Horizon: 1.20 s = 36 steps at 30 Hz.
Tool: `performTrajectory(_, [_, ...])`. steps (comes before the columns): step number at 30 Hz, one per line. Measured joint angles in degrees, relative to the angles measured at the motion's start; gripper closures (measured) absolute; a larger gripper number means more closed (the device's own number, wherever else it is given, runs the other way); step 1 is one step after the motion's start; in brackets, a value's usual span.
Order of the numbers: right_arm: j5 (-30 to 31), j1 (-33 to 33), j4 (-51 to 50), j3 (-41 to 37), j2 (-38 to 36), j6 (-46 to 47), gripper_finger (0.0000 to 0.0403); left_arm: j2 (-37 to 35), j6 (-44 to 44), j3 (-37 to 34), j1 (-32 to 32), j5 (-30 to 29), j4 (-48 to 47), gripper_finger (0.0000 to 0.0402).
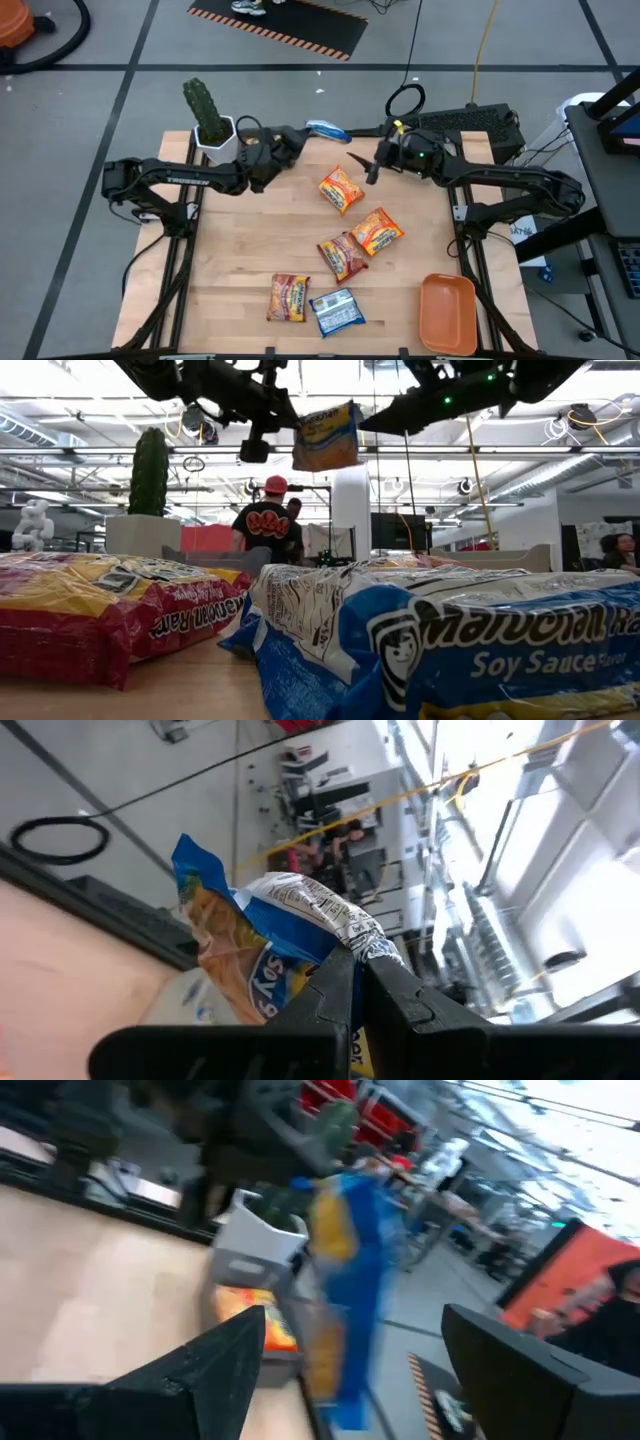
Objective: Sort Maruchan noodles
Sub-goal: Put the top blue noodle pack into the gray bin
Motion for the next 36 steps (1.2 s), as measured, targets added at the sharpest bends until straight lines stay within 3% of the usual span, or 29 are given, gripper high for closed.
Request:
performTrajectory(8, [5.72, 2.11, 3.04, 4.08, 4.90, 1.45, 0.0103, -0.09, 0.85, 0.00, 0.04, 2.96, 3.43, 0.0387])
performTrajectory(17, [7.45, 2.24, 4.41, 6.50, 11.01, 8.78, 0.0103, -0.11, 2.01, -0.02, 0.02, 7.53, 3.38, 0.0387])
performTrajectory(30, [9.53, 3.06, -2.13, 6.74, 6.72, 26.79, 0.0103, -3.37, 18.11, -0.02, 0.02, 17.38, 2.97, 0.0387])
performTrajectory(36, [5.57, 4.19, -2.79, 6.74, 6.65, 31.80, 0.0103, -3.61, 17.42, -0.04, 0.08, 18.34, 2.99, 0.0387])
